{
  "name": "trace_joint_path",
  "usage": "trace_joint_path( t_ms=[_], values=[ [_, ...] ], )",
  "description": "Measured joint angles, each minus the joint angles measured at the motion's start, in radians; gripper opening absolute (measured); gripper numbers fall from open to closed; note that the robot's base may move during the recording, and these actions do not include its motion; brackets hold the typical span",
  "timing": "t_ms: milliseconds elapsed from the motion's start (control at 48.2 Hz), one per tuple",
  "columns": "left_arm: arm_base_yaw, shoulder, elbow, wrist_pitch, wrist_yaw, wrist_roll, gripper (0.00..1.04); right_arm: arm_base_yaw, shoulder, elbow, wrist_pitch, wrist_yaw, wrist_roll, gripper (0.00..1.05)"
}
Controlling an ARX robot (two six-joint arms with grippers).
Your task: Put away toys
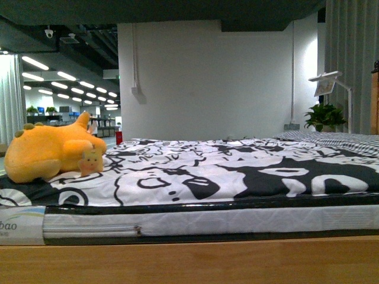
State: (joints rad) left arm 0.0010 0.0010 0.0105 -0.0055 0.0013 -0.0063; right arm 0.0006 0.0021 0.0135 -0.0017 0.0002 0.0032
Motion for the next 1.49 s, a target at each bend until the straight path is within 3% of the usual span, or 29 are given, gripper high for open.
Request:
trace_joint_path(
  t_ms=[1308, 1370, 1433, 1495],
  values=[
    [-0.002, 0.000, 0.000, 0.000, -0.002, 0.002, 0.99, 0.000, 0.001, 0.000, 0.000, -0.004, 0.000, 0.98],
    [-0.002, 0.000, 0.000, 0.000, -0.002, 0.002, 0.99, -0.045, 0.034, 0.014, -0.038, -0.145, 0.039, 0.98],
    [-0.002, 0.000, 0.000, 0.000, -0.001, 0.002, 0.99, -0.150, 0.142, 0.044, -0.019, -0.375, 0.106, 0.98],
    [-0.002, 0.000, 0.000, 0.000, -0.002, 0.002, 0.99, -0.220, 0.243, 0.073, 0.043, -0.498, 0.138, 0.98]
  ],
)
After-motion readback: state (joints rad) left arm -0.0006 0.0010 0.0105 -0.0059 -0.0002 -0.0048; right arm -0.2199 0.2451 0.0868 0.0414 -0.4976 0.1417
